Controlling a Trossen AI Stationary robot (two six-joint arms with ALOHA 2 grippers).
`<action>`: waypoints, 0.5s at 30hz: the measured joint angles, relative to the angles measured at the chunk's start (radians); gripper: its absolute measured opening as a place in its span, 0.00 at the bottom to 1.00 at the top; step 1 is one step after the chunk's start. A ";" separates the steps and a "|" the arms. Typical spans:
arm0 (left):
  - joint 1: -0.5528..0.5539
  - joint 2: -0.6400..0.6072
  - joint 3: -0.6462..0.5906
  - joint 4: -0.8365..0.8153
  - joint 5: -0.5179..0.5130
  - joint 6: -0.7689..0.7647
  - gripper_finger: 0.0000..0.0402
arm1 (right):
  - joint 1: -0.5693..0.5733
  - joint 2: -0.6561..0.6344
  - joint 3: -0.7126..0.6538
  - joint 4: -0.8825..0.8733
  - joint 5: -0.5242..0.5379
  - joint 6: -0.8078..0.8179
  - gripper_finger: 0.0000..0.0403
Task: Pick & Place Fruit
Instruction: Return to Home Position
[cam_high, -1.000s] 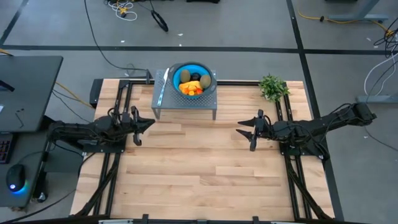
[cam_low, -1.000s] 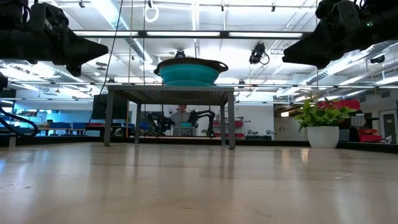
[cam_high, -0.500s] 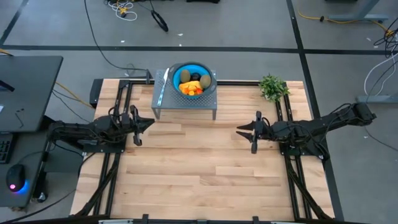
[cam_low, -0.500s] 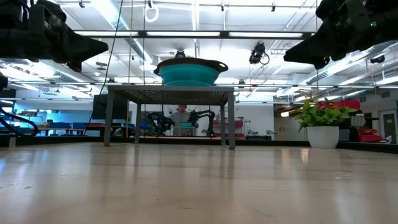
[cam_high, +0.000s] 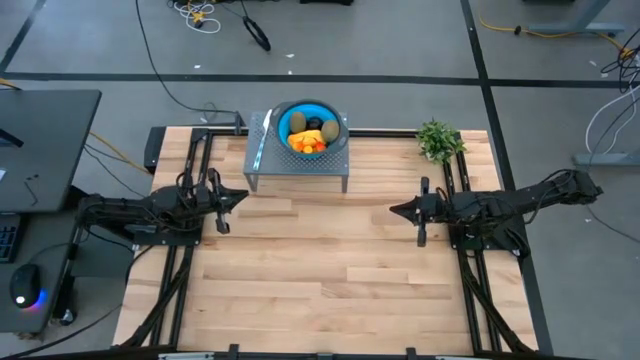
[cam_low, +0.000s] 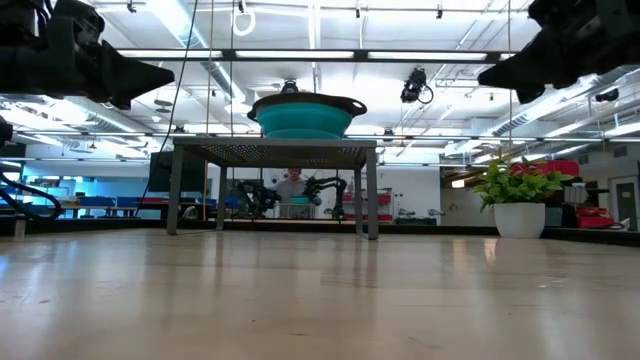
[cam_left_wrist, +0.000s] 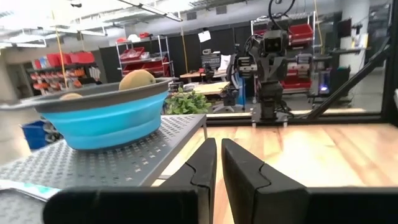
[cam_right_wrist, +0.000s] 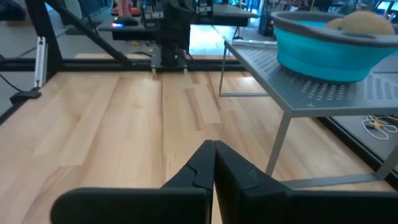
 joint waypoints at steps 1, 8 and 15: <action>0.000 0.000 0.000 0.000 0.000 0.011 0.08 | 0.002 -0.021 0.000 -0.013 0.000 0.000 0.02; 0.000 0.000 0.000 0.000 -0.001 0.011 0.09 | 0.006 -0.163 0.000 -0.135 0.035 -0.008 0.02; 0.000 0.000 0.000 0.000 -0.001 0.010 0.09 | 0.006 -0.277 -0.033 -0.187 0.108 -0.022 0.02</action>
